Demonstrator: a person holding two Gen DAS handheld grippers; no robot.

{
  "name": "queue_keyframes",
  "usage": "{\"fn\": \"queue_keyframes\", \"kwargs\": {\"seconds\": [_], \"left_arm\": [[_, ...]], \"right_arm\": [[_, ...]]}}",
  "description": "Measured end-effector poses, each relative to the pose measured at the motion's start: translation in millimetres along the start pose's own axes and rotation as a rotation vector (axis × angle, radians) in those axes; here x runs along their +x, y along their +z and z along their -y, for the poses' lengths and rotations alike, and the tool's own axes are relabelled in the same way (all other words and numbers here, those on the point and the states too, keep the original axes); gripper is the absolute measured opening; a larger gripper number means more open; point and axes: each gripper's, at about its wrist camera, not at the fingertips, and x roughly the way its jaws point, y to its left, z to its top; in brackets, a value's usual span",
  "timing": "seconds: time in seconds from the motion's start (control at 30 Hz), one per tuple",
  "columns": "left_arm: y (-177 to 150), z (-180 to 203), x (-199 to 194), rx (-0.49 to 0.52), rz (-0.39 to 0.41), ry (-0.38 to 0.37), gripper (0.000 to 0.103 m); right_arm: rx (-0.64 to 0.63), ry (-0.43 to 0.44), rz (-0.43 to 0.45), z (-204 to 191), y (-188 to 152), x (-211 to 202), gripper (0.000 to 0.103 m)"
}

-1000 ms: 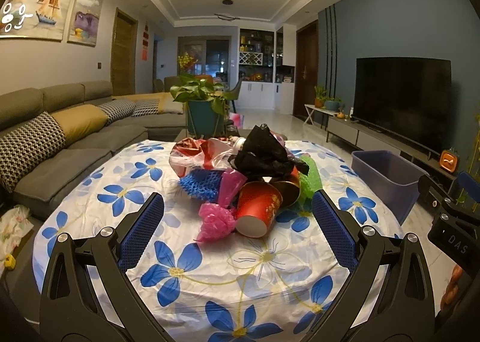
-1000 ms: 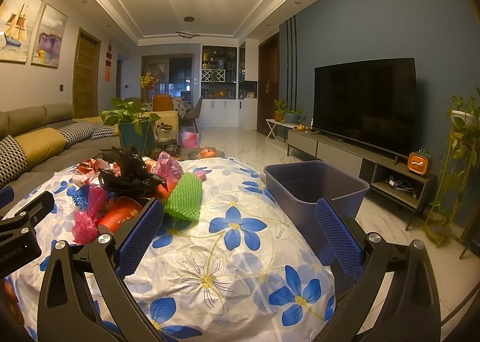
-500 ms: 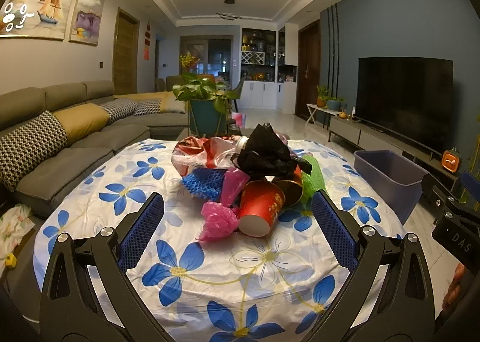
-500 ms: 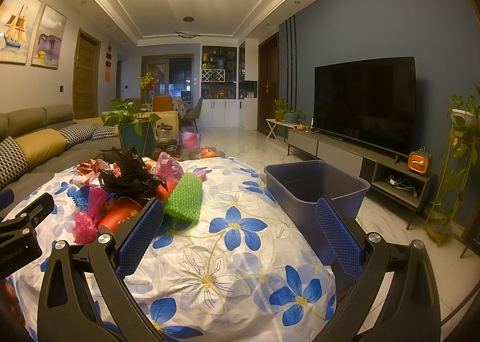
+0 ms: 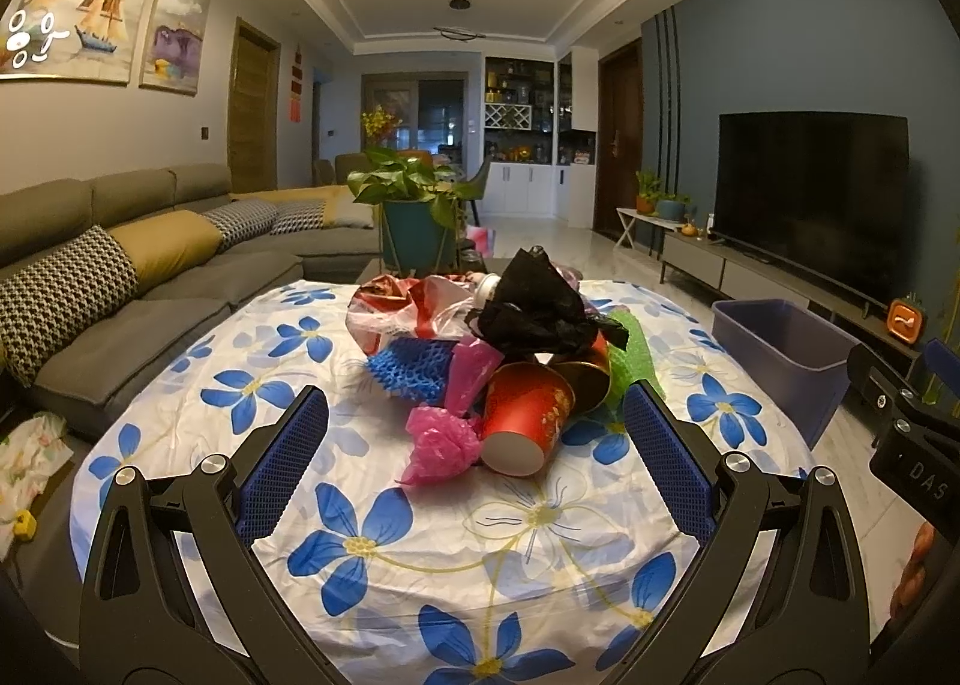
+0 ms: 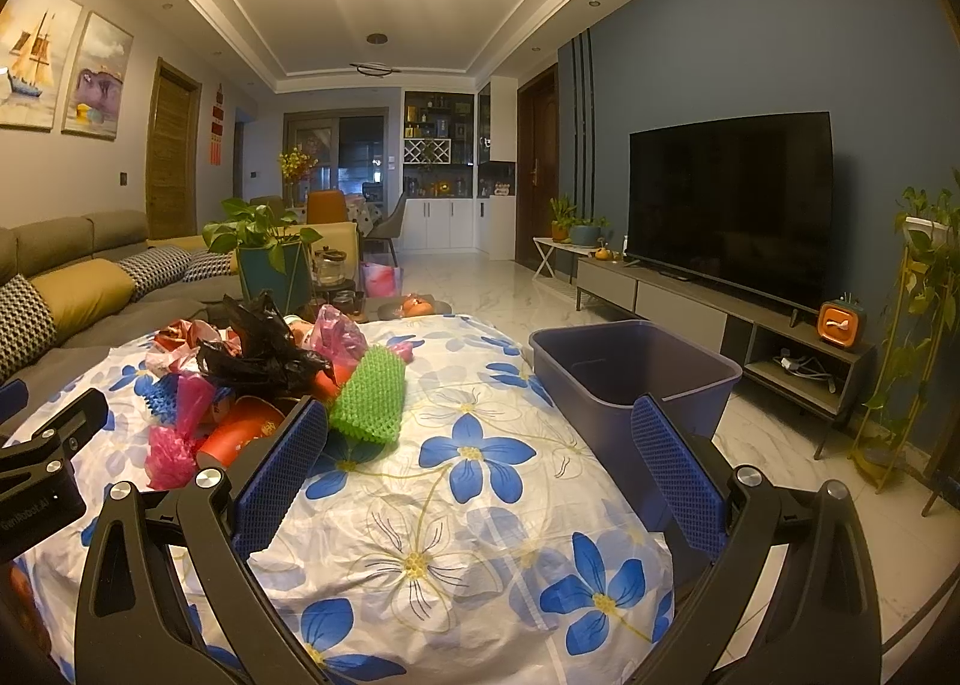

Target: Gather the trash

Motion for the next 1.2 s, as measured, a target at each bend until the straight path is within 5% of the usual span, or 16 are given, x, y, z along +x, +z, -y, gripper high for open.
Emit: {"fn": "queue_keyframes", "kwargs": {"seconds": [0.77, 1.2], "left_arm": [[0, 7, 7, 0.024, 0.043, 0.028, 0.097], [-15, -25, 28, -0.023, 0.015, 0.045, 0.097]], "right_arm": [[0.009, 0.003, -0.014, -4, 2, 6, 0.098], [0.044, 0.089, -0.040, -8, -5, 36, 0.098]]}}
